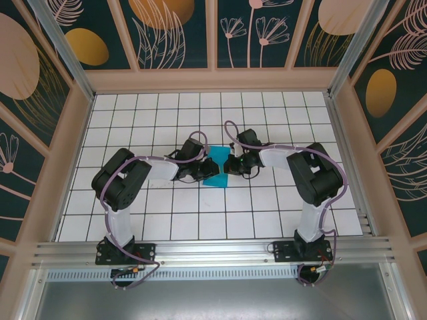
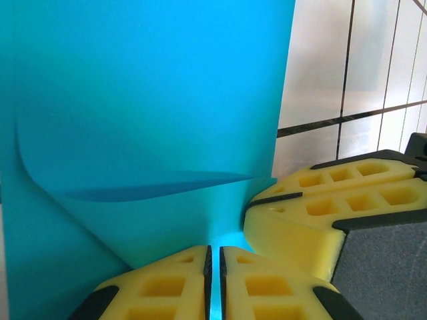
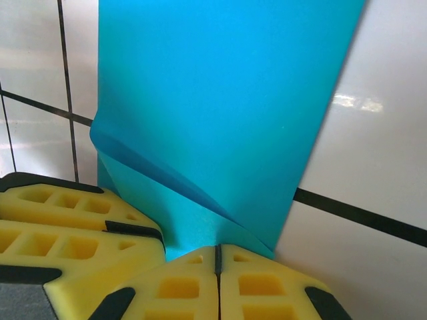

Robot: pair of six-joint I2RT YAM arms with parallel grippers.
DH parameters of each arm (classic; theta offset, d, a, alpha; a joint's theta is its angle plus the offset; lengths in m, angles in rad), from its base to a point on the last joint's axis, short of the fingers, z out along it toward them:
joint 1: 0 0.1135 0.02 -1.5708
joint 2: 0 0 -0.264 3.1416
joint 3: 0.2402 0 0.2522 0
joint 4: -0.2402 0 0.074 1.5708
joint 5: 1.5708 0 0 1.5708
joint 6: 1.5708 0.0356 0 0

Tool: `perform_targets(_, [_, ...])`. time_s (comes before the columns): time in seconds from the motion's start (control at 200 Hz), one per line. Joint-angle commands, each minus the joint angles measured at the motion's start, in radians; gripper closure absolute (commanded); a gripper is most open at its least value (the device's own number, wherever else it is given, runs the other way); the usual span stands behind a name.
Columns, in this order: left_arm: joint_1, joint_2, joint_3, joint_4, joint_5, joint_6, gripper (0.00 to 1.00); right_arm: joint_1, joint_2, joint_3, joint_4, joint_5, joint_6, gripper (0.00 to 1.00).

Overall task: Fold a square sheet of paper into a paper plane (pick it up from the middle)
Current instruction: Fold the triangle a second time at the center of the table.

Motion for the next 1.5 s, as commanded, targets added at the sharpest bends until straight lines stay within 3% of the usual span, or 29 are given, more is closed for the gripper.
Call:
perform_targets(0.0, [0.000, -0.060, 0.018, -0.020, -0.026, -0.013, 0.84, 0.003, 0.037, 0.004, -0.046, 0.052, -0.040, 0.93])
perform_targets(0.821, [0.032, 0.013, 0.054, -0.175, -0.245, 0.006, 0.85, 0.003, 0.065, -0.001, -0.082, 0.116, -0.067, 0.93])
perform_targets(1.116, [0.086, -0.055, 0.022, -0.178, -0.249, 0.039, 0.84, 0.004, 0.070, -0.001, -0.087, 0.129, -0.072, 0.93])
perform_targets(1.496, [0.049, -0.131, 0.029, -0.067, -0.088, 0.046, 0.82, 0.012, 0.073, 0.001, -0.087, 0.131, -0.067, 0.93])
